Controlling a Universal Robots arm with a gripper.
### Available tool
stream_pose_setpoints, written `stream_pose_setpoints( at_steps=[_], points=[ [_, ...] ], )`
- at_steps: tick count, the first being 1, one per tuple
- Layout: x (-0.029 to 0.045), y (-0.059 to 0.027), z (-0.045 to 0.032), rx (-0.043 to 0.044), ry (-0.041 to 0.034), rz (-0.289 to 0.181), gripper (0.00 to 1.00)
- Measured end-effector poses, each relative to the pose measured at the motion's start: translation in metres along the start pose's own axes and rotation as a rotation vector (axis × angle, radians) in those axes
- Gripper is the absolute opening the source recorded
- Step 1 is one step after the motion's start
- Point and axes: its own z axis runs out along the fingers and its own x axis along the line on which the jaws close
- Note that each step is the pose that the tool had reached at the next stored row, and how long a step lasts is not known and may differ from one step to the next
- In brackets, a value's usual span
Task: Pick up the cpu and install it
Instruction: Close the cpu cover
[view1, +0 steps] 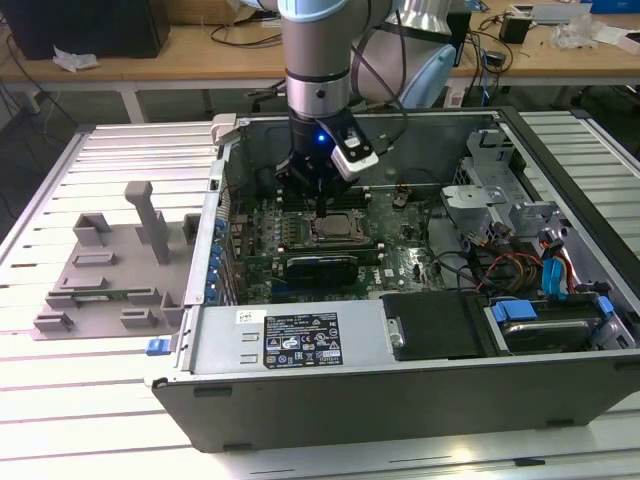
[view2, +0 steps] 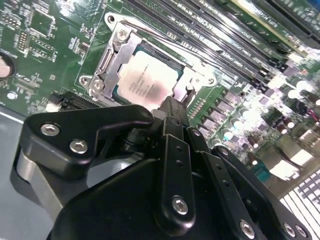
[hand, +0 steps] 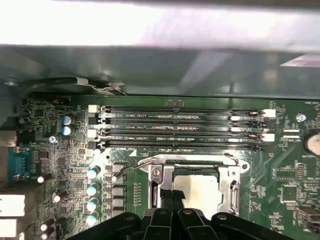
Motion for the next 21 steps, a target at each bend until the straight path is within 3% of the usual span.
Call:
stream_pose_setpoints(
  at_steps=[2,6,11,16,21],
  points=[
    [-0.0002,-0.0001,-0.0058,0.0018,-0.0001,0.000,0.11],
    [-0.0022,-0.0004,-0.0059,0.0037,0.0001,0.000,0.11],
    [-0.0200,-0.0027,-0.0054,0.0064,0.0010,0.000,0.11],
    [-0.0276,-0.0045,-0.0052,0.0081,0.0015,0.000,0.11],
    [-0.0279,-0.0048,-0.0199,0.0083,0.0016,0.000,0.11]
  ],
)
